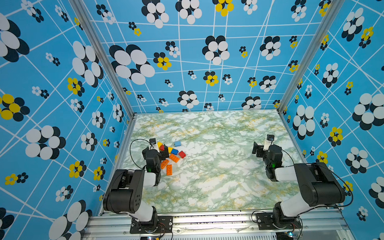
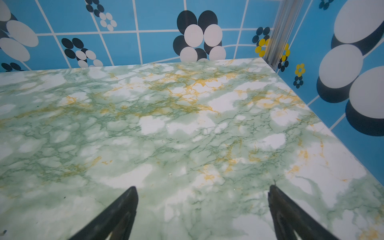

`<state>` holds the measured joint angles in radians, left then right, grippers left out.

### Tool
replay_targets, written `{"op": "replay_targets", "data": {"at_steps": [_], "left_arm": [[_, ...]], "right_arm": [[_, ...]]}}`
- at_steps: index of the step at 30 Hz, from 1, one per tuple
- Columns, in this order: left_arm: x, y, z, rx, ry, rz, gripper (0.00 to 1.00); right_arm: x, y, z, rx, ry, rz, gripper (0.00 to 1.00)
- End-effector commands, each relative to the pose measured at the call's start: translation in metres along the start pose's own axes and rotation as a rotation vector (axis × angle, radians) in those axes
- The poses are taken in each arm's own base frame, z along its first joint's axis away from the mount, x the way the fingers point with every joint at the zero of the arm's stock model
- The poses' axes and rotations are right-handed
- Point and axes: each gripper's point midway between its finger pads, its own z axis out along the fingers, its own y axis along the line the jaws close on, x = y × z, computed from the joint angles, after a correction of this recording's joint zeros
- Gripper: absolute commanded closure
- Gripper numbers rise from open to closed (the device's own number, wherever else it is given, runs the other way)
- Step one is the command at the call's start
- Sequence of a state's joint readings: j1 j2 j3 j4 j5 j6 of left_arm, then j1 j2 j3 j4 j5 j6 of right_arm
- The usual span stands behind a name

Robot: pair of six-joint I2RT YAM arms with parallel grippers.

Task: Assemble the letter p with lego
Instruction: Pick up the lego brick from the center of the board.

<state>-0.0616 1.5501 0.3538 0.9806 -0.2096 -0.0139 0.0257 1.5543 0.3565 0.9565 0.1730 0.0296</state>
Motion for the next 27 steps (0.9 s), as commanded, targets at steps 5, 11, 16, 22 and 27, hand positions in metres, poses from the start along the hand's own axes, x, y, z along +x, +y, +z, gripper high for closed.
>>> {"op": "replay_targets", "data": {"at_steps": [5, 11, 16, 22, 27], "left_arm": [[-0.001, 0.001, 0.001, -0.01, -0.007, -0.002, 0.01], [-0.009, 0.0, -0.011, 0.0, -0.051, 0.003, 0.01], [-0.05, 0.0, -0.05, -0.051, -0.168, 0.026, 0.01], [-0.095, -0.006, -0.089, 0.03, -0.121, -0.254, 0.01], [-0.094, 0.017, -0.119, -0.055, 0.059, -0.52, 0.01]], "right_arm": [[-0.004, -0.002, 0.003, 0.017, -0.008, -0.001, 0.01], [-0.013, 0.012, -0.009, -0.067, -0.048, -0.035, 0.01], [-0.044, 0.02, -0.031, -0.107, -0.034, -0.043, 0.01], [-0.097, 0.026, -0.061, -0.163, -0.025, 0.185, 0.01], [-0.122, 0.021, -0.083, -0.141, 0.06, 0.387, 0.01]]}}
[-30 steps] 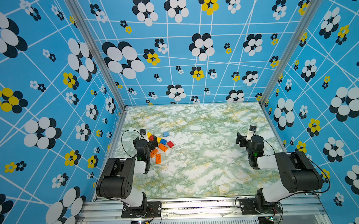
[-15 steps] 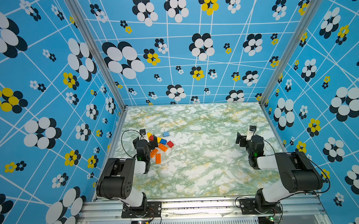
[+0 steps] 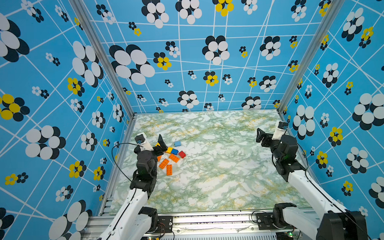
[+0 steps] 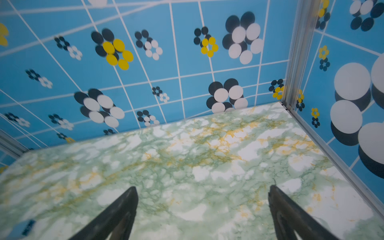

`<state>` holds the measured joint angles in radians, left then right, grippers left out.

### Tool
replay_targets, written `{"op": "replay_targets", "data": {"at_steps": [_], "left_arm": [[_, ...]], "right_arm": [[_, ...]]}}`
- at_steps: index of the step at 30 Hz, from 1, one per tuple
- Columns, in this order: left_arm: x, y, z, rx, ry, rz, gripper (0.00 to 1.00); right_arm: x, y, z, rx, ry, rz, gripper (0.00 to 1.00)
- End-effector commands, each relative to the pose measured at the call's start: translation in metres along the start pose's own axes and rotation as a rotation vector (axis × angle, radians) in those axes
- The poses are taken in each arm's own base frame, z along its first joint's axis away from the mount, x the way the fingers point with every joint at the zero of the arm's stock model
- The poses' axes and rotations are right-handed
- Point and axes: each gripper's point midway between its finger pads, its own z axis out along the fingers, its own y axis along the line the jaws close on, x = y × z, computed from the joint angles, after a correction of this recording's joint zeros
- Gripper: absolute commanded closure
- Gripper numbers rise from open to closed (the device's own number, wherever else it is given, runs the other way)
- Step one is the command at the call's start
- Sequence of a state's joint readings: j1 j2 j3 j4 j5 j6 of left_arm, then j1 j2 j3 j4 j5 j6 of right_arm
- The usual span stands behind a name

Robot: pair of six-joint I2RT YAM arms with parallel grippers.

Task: Assemble the letter p with lego
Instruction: Pick up the lego brick from the center of the board.

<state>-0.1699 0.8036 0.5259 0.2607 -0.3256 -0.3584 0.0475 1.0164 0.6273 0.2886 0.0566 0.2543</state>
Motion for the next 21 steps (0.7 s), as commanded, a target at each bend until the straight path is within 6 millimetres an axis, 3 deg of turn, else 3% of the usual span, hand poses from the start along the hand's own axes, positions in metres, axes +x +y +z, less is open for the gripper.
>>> {"op": "replay_targets", "data": {"at_steps": [1, 4, 6, 10, 14, 21], "left_arm": [[0.044, 0.029, -0.023, -0.131, 0.277, -0.165, 0.01], [0.05, 0.022, -0.037, -0.041, 0.353, -0.199, 0.01], [0.058, 0.012, -0.04, 0.036, 0.398, -0.213, 0.01], [0.102, 0.0, -0.047, 0.04, 0.662, -0.217, 0.01], [0.139, -0.009, -0.06, -0.002, 0.819, -0.062, 0.01], [0.191, 0.019, -0.076, -0.231, 1.054, 0.128, 0.01]], "right_arm": [[0.029, -0.013, -0.017, 0.11, 0.195, 0.226, 0.01], [0.046, -0.033, -0.027, 0.214, 0.253, 0.35, 0.01], [0.052, -0.023, -0.026, 0.144, 0.283, 0.357, 0.01], [0.069, -0.011, -0.028, 0.092, 0.394, 0.361, 0.02], [0.087, -0.001, -0.031, 0.062, 0.483, 0.363, 0.03], [0.109, 0.013, -0.033, 0.053, 0.557, 0.322, 0.04]]}}
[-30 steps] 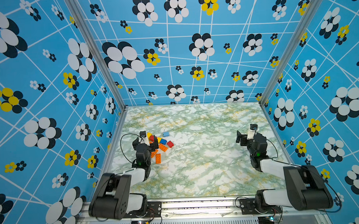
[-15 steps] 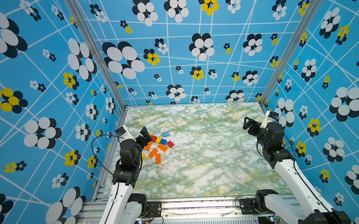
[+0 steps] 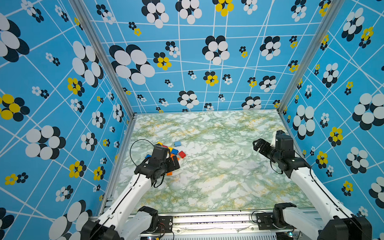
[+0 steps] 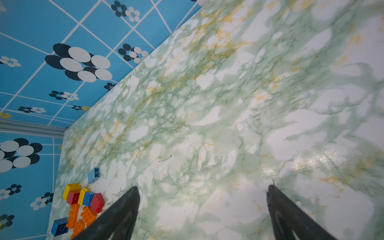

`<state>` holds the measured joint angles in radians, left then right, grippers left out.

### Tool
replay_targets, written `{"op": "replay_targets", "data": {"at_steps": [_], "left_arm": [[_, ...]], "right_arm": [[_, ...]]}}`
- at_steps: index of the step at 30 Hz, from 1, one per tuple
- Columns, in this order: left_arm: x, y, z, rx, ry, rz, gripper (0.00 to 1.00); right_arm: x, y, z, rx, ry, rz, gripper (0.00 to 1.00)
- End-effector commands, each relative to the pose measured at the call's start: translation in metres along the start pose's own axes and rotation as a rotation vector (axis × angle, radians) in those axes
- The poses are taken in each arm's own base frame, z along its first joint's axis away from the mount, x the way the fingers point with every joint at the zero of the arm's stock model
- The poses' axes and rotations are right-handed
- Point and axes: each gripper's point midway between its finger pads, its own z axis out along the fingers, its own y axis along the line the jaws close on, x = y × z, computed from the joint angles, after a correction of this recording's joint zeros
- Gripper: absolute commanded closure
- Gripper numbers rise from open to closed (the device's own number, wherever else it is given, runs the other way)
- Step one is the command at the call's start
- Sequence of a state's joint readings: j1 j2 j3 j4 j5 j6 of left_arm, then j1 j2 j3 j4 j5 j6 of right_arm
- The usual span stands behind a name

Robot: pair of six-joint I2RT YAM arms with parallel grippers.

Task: Assemble the letter p with lego
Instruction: Pick up the lego brick from the center of the board.

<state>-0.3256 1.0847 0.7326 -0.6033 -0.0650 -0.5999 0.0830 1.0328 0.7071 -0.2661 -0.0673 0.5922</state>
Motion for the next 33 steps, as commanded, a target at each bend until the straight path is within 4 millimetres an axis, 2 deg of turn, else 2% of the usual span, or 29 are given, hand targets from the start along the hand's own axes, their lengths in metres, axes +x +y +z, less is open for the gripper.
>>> {"op": "replay_targets", "data": {"at_steps": [1, 3, 4, 6, 16, 18, 26, 33], "left_arm": [[0.018, 0.029, 0.007, -0.191, 0.106, 0.011, 0.01], [0.022, 0.032, 0.016, -0.225, 0.148, 0.028, 0.01], [0.022, 0.031, 0.021, -0.232, 0.164, 0.035, 0.01], [0.022, 0.028, 0.03, -0.239, 0.185, 0.049, 0.01], [0.015, 0.02, 0.065, -0.275, 0.262, 0.108, 0.27], [0.016, 0.021, 0.07, -0.289, 0.277, 0.1, 0.32], [0.025, 0.027, 0.089, -0.267, 0.34, 0.028, 0.38], [0.03, 0.025, 0.094, -0.225, 0.35, -0.004, 0.51]], "right_arm": [[0.011, 0.004, 0.002, -0.004, 0.047, 0.002, 0.04], [0.012, 0.004, 0.005, -0.003, 0.05, 0.006, 0.04], [0.019, 0.012, 0.007, -0.022, 0.067, -0.014, 0.04], [0.021, 0.013, 0.008, -0.026, 0.071, -0.017, 0.04], [0.023, 0.013, 0.009, -0.024, 0.069, -0.033, 0.05], [0.022, 0.013, 0.009, -0.025, 0.066, -0.036, 0.05], [0.022, 0.013, 0.009, -0.02, 0.069, -0.042, 0.07], [0.023, 0.013, 0.008, -0.02, 0.074, -0.042, 0.1]]}}
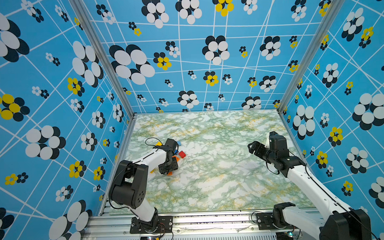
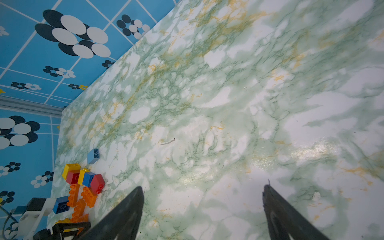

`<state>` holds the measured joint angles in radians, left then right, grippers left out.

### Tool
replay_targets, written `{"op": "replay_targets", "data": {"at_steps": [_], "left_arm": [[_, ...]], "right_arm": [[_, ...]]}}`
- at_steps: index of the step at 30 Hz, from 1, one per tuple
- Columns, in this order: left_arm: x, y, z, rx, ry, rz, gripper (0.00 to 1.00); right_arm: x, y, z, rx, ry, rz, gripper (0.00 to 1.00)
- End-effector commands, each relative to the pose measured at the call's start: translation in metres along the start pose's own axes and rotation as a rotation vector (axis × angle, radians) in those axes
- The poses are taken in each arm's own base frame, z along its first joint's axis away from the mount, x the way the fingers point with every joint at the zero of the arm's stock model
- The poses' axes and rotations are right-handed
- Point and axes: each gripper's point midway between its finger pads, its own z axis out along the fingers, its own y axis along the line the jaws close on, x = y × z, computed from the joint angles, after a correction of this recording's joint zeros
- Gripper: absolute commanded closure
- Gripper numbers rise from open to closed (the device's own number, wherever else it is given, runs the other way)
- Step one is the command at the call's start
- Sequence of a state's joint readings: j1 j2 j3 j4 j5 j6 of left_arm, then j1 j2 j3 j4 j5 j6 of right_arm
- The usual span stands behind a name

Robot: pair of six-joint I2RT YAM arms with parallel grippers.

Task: Assemble the letter p with lego
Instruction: Pick up the lego brick from the center of the board, then place the lego brick at the center of the board.

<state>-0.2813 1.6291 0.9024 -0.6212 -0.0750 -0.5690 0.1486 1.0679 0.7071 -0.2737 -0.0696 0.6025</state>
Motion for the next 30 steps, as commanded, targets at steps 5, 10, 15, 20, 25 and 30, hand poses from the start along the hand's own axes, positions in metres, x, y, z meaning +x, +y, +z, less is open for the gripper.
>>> {"op": "replay_targets", "data": {"at_steps": [5, 10, 15, 20, 25, 30], "left_arm": [[0.009, -0.01, 0.0, 0.037, 0.02, 0.008, 0.64], [0.006, -0.047, -0.026, 0.094, -0.04, 0.079, 0.68], [0.011, -0.112, -0.058, 0.164, -0.103, 0.257, 0.73], [0.029, -0.192, -0.074, 0.259, -0.127, 0.541, 0.74], [0.054, -0.259, -0.068, 0.335, -0.068, 0.884, 0.76], [0.061, -0.288, -0.056, 0.335, -0.011, 1.16, 0.83]], "right_arm": [[-0.003, 0.0, -0.007, 0.012, -0.012, -0.016, 0.1], [-0.015, -0.006, -0.022, 0.07, -0.067, -0.03, 0.1], [-0.02, -0.009, -0.036, 0.08, -0.116, -0.025, 0.1], [-0.022, -0.012, -0.046, 0.091, -0.143, -0.031, 0.1], [-0.023, -0.013, -0.054, 0.096, -0.157, -0.039, 0.1], [-0.015, -0.018, -0.062, 0.096, -0.155, -0.028, 0.1]]}}
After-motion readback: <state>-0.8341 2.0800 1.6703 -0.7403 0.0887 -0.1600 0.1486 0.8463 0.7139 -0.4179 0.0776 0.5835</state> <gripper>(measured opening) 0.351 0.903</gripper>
